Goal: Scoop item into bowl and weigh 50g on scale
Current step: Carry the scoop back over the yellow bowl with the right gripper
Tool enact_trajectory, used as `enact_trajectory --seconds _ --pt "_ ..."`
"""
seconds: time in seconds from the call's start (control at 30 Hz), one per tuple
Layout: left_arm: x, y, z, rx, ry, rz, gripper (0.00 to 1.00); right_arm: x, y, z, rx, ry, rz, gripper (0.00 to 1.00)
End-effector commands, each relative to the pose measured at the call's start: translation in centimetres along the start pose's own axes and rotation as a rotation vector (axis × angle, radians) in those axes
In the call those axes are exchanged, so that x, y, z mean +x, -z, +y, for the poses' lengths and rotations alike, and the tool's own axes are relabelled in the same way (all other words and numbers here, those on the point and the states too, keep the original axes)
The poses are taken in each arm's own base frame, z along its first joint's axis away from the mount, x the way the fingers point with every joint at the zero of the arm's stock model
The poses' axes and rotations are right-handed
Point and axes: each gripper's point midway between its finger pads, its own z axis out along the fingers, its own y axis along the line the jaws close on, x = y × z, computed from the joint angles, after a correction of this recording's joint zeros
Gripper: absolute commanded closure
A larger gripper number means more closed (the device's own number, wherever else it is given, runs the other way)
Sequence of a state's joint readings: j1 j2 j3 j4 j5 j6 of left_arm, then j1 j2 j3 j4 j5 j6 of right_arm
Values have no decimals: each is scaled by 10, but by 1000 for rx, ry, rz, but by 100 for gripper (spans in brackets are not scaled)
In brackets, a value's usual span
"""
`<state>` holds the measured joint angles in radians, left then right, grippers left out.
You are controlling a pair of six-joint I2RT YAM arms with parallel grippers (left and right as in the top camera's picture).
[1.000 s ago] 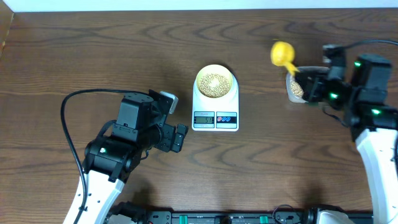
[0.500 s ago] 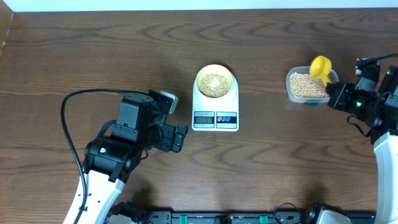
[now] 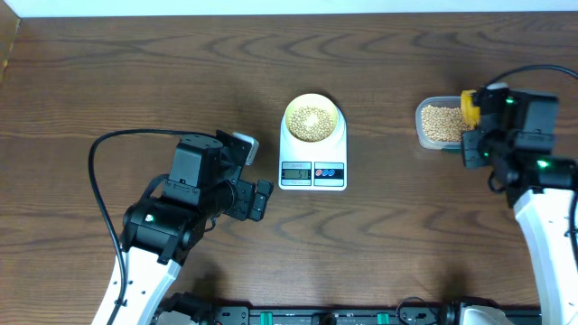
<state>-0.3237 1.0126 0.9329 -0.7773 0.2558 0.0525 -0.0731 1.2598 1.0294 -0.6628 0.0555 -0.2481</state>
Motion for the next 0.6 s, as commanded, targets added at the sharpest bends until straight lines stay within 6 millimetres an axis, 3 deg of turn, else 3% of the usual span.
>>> enact_trajectory --seconds 0.0,0.17,0.3,0.43,0.57 --pt "0 0 1 -9 -4 -2 6 0 -5 -10 127 100 38 99" --pt "0 0 1 -9 -4 -2 6 -6 -16 13 36 43 20 99" --pt "0 0 1 -9 -4 -2 7 -56 -5 71 -332 -99 -191 99" --pt "0 0 1 -9 -4 -2 6 -107 24 107 -598 -118 -404 99" --pt "0 0 1 -9 -4 -2 6 -122 25 137 -667 -83 -452 99"
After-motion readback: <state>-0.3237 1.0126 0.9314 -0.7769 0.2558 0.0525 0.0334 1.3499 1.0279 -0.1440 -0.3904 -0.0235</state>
